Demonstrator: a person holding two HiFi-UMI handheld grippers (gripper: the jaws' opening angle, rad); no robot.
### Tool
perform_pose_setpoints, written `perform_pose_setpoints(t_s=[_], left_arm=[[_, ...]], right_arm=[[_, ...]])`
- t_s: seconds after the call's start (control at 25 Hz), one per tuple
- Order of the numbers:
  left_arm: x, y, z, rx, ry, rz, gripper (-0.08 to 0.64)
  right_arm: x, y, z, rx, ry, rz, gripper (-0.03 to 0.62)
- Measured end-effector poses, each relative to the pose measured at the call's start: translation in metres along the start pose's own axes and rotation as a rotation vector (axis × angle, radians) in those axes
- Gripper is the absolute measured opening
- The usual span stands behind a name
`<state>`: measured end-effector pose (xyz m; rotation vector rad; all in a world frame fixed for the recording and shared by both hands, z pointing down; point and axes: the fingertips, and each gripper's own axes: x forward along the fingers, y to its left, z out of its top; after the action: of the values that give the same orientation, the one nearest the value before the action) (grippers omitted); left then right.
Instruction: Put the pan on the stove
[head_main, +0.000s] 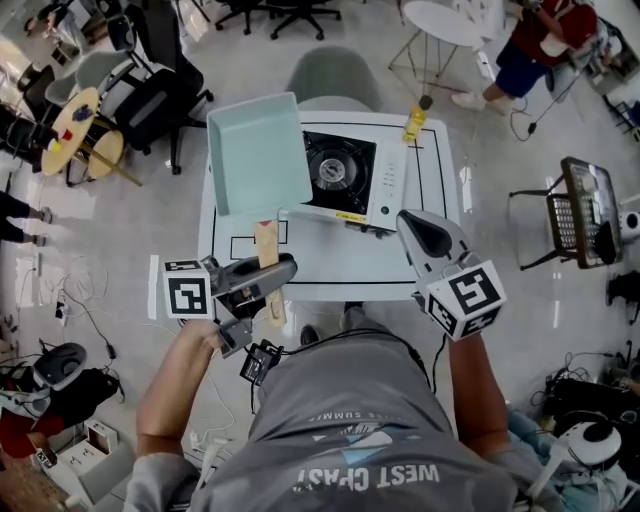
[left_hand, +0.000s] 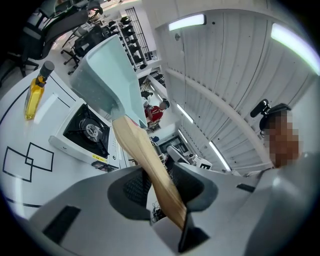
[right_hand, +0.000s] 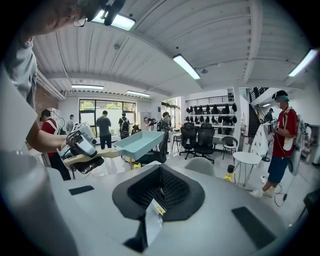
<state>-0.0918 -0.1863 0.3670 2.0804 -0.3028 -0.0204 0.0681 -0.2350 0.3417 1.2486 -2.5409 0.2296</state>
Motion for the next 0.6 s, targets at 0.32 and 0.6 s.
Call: perform_pose_setpoints(t_s=[0.32, 0.6], left_arm=[[0.018, 0.022, 0.008, -0.031, 0.016, -0.002, 0.127], [0.039, 0.045, 0.012, -0.043, 0.040, -0.001, 0.127]], right_arm=[[0.010, -0.015, -0.008, 0.019, 0.029, -0.002, 0.012], [0.018, -0.030, -0.022, 0.038, 0.056, -0.004, 0.012]])
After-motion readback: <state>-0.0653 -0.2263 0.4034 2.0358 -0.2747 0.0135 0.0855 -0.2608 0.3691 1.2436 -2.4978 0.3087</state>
